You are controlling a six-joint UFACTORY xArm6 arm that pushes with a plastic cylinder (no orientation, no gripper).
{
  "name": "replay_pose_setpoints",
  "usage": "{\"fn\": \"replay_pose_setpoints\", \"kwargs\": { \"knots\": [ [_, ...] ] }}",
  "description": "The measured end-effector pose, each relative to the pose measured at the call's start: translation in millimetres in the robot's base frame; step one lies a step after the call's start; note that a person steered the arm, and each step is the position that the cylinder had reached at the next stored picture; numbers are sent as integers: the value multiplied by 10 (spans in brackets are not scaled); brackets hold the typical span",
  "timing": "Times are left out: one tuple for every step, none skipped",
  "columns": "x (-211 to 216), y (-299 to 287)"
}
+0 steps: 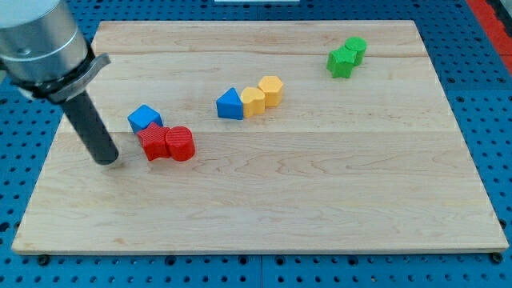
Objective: Push the blue cube to the left of the blue triangle
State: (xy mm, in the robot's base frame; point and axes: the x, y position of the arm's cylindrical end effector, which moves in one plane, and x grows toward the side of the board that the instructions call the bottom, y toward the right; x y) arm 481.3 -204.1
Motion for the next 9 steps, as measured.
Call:
{"fn": "replay_pose_setpoints", "kwargs": {
  "knots": [
    [-188,0],
    [-322,262],
    [-393,530],
    [-533,580],
    [-624,329],
    [-722,354],
    [-800,665],
    [-879,905],
    [-913,912]
  ]
}}
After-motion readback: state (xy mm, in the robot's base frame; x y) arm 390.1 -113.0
